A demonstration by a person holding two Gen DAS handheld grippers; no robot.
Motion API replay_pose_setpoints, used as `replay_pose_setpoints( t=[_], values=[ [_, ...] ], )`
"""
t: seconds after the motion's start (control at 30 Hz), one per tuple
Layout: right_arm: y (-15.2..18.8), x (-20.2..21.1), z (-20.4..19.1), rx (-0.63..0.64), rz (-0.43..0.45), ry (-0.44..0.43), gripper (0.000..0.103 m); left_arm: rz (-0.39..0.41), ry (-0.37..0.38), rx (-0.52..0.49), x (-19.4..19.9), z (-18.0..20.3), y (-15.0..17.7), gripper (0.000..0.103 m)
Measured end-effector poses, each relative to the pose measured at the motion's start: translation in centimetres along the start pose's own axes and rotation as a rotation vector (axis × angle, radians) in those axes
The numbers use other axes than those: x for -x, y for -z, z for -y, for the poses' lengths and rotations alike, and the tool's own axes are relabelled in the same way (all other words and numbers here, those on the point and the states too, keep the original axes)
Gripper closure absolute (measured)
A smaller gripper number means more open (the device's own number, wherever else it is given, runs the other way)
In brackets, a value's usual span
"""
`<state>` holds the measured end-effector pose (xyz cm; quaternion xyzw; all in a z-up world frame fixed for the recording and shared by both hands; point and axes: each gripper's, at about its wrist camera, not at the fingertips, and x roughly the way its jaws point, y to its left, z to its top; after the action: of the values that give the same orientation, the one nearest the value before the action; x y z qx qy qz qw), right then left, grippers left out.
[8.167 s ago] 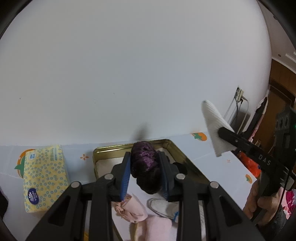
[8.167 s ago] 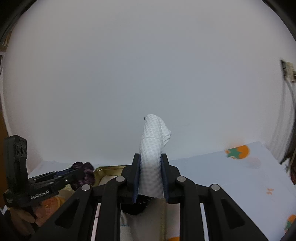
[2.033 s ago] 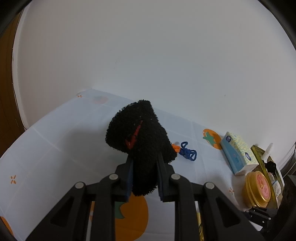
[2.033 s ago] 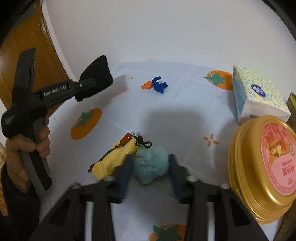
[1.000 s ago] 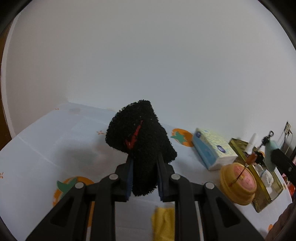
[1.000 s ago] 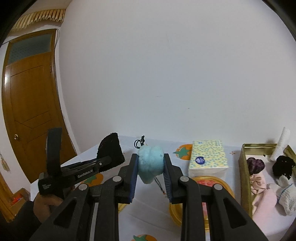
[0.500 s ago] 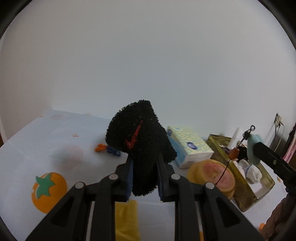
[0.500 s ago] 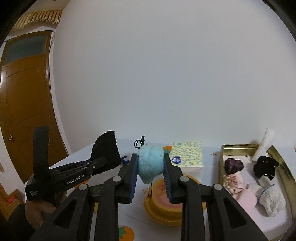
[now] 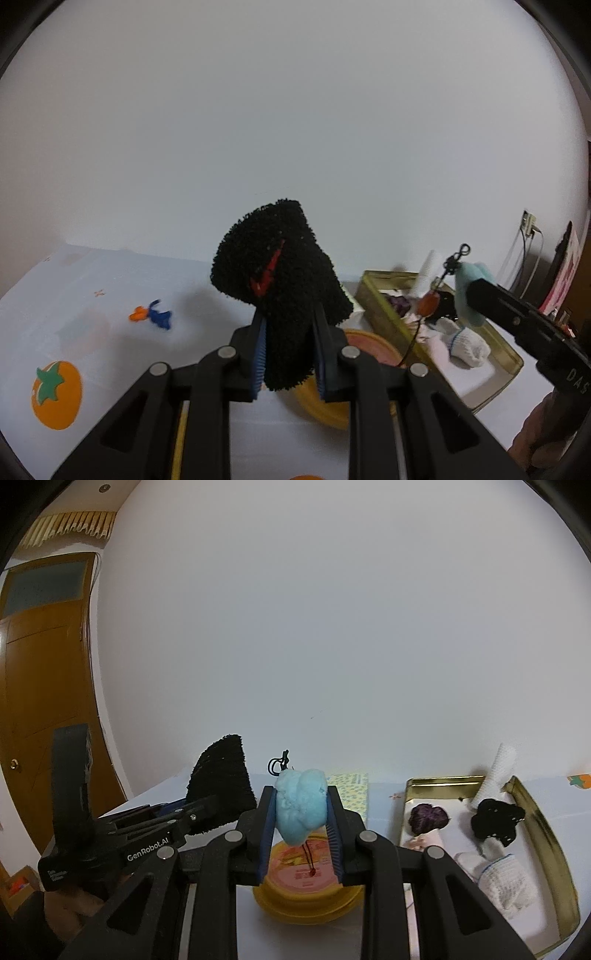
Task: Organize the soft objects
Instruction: 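Grasp the teal plush with the right gripper and lift it, then carry the black sock and teal plush over the gold tray with both grippers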
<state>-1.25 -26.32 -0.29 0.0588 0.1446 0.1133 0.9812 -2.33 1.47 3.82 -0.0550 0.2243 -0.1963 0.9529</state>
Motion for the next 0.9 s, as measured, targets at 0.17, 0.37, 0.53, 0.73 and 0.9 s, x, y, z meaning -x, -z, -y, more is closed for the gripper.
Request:
replay_pose_setpoints(
  t=[0.17,0.37,0.53,0.73,0.9],
  values=[
    [-0.7,1.4,0.7,0.004,0.022,0.026,0.075,0.005,0.039,-0.037,-0.4,2.4,-0.6,0.084],
    [-1.4,3.0,2.0,-0.013,0.036,0.062,0.075,0.007,0.094,-0.086,-1.7,5.8,-0.9,0.084],
    [-2.0,4.4,3.6,-0.035,0.054,0.105,0.075,0.004,0.136,-0.123,-2.7,8.5,-1.5,0.084],
    [-2.9,6.2,6.2,-0.068,0.077,0.166,0.075,0.004,0.188,-0.17,-4.0,12.1,-2.0,0.084],
    [-3.2,7.6,8.1,-0.09,0.08,0.214,0.075,-0.018,0.215,-0.194,-5.3,14.5,-2.0,0.084]
  ],
)
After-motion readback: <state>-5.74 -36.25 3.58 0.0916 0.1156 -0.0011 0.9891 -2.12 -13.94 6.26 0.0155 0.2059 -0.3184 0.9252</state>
